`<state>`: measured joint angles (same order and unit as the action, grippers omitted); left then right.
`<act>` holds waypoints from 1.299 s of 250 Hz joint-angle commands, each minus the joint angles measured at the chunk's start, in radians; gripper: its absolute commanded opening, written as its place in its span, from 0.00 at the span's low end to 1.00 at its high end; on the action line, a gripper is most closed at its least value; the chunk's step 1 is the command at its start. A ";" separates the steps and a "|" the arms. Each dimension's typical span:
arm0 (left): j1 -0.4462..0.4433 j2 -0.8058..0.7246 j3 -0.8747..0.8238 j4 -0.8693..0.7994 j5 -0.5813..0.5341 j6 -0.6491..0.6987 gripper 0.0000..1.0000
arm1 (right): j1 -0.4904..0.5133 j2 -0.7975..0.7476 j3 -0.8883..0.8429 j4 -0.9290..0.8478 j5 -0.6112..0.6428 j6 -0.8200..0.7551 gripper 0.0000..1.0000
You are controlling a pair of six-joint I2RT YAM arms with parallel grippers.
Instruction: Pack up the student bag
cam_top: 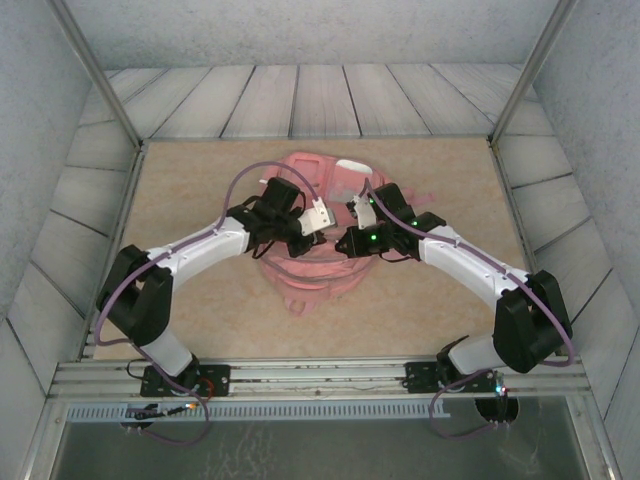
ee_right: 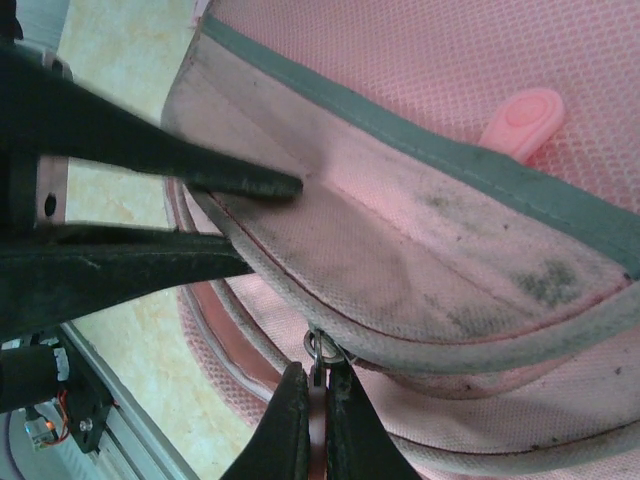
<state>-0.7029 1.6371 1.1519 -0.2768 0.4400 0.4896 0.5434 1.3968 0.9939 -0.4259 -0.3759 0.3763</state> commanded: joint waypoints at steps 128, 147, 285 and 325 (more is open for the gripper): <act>-0.003 -0.100 -0.069 0.021 0.006 -0.031 0.03 | -0.210 -0.067 0.040 -0.188 0.215 -0.109 0.00; -0.003 -0.115 -0.085 0.034 0.021 -0.039 0.03 | -0.249 -0.057 0.027 -0.169 0.216 -0.109 0.00; -0.003 -0.130 -0.114 0.047 0.088 -0.061 0.03 | -0.311 0.181 0.081 0.060 0.201 -0.088 0.00; -0.003 -0.126 -0.119 0.047 0.091 -0.065 0.03 | -0.312 0.203 0.079 0.067 0.188 -0.102 0.00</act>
<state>-0.7090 1.5593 1.0473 -0.1520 0.4488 0.4320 0.3054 1.5570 1.0615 -0.4152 -0.3973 0.2600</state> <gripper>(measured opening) 0.084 0.066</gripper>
